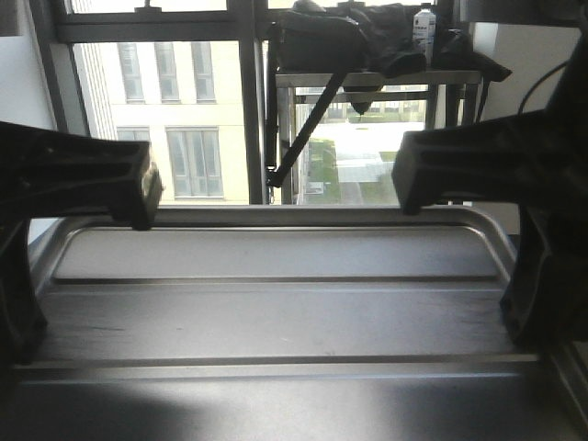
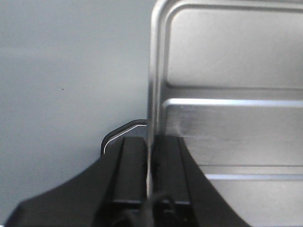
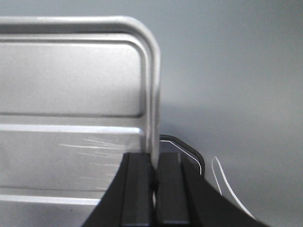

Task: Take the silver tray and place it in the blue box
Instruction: 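Hold the tray level in both grippers while the base turns, then hold the tray while the base drives up to the blue bin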

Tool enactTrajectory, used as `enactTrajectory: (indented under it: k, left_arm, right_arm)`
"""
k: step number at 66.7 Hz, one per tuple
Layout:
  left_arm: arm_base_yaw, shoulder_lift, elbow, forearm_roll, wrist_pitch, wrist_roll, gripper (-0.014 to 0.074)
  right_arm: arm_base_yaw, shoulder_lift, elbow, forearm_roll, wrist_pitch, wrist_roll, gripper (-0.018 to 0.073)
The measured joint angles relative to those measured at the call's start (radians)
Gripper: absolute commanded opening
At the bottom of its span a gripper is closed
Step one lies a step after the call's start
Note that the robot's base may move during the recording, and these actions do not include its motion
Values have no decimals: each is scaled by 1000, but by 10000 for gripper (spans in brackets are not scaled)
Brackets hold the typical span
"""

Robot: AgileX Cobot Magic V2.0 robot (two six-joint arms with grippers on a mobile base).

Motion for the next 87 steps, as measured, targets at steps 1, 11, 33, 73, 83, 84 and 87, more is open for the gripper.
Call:
enactTrajectory:
  k: [1,11,33,73,83,84,87]
  left_arm:
    - [0,0,0,0,0,0,-8]
    - [0,0,0,0,0,0,-8]
    - [0,0,0,0,-2,0,-8]
    - [0,0,0,0,-3,0,-8]
    - [0,0,0,0,-3,0,-8]
    - [0,0,0,0,-3,0,-8]
    - [0,0,0,0,-3,0,-8]
  right_arm:
    - [0,0,0,0,0,0,60]
    - [0,0,0,0,0,0,60]
    - [0,0,0,0,2,0,60]
    - [0,0,0,0,2,0,60]
    - [0,0,0,-2,2,0,60]
    - [0,0,0,-2,2,0,60]
    - [0,0,0,-2,2,0,60]
